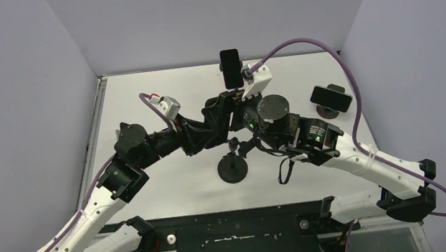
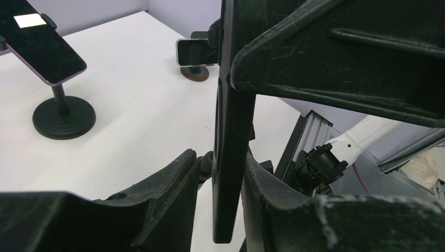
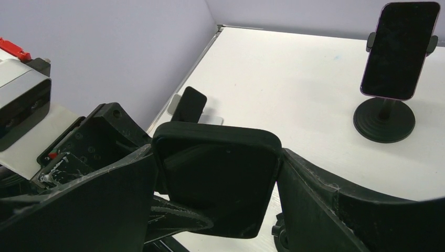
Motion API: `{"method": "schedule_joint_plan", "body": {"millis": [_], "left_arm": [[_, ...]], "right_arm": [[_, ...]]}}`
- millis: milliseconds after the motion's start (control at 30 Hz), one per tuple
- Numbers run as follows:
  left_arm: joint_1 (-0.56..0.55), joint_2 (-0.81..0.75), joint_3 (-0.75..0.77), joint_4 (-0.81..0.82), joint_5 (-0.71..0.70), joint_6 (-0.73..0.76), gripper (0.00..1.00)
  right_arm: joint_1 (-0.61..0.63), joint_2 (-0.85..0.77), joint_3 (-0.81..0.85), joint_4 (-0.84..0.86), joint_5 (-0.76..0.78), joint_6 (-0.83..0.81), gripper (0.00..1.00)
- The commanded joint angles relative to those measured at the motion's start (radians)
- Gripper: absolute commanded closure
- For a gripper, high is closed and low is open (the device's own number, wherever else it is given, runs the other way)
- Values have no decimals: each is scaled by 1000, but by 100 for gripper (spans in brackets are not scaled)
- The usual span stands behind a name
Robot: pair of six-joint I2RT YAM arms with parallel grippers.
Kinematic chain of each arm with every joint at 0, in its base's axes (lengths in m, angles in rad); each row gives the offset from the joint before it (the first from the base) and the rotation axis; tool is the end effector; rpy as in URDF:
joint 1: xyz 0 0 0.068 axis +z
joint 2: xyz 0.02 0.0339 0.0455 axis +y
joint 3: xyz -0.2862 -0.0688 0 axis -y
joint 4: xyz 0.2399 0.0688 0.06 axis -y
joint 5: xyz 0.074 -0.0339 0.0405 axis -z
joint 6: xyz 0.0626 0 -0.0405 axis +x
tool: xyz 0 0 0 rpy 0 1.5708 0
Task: Remove the phone from the phone stand
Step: Remove the phone from the phone stand, then place the phone at the center of the board.
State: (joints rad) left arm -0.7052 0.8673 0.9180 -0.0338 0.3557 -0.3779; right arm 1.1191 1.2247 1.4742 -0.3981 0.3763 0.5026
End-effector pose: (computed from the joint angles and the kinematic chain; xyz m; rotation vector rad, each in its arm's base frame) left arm 0.1413 -0.1489 0.4061 0.5637 1.5712 -1.1138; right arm 0.1391 0.2341 0.4805 -0.2598 1.7706 0.8711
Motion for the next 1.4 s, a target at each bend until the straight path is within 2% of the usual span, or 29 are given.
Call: {"method": "schedule_joint_plan", "body": {"millis": [0,133,167,200,233,300,333,367,533,667,767,867,967,1100,1367], "left_arm": [[3,-3,-11,60,-26,12,72],[2,-1,-21,51,-48,15,98],[2,-3,-24,49,-57,12,100],[2,-6,-28,50,-67,8,100],[2,-12,-36,51,-75,3,100],[3,-27,-48,52,-103,-4,100],[2,-36,-56,48,-121,-6,100],[2,-45,-61,40,-146,-7,100],[4,-78,-67,-86,-357,24,100],[37,-15,-63,-212,-474,8,100],[141,68,-78,-246,-366,-50,100],[313,129,-150,-157,-132,-150,100],[408,210,-209,-30,49,-255,100],[422,377,-199,-16,106,-296,100],[443,544,-161,17,187,-307,100]], "right_arm": [[-5,-13,0,109,1,20,100],[-5,-15,-7,109,-9,21,100],[-5,-16,-9,111,-14,19,99],[-5,-17,-12,112,-18,19,90],[-5,-19,-16,114,-24,19,73],[-5,-26,-22,119,-38,10,23],[-5,-30,-24,117,-39,9,8],[-5,-32,-23,112,-39,8,1],[-4,-33,36,31,-6,-24,0],[-5,-72,13,13,26,-58,0],[-7,-111,-28,16,13,-87,0],[-4,-145,-48,4,-50,-111,0],[-4,-190,-89,7,-69,-118,0],[-4,-253,-168,27,-57,-95,0],[-4,-288,-210,3,-61,-50,0]]}}
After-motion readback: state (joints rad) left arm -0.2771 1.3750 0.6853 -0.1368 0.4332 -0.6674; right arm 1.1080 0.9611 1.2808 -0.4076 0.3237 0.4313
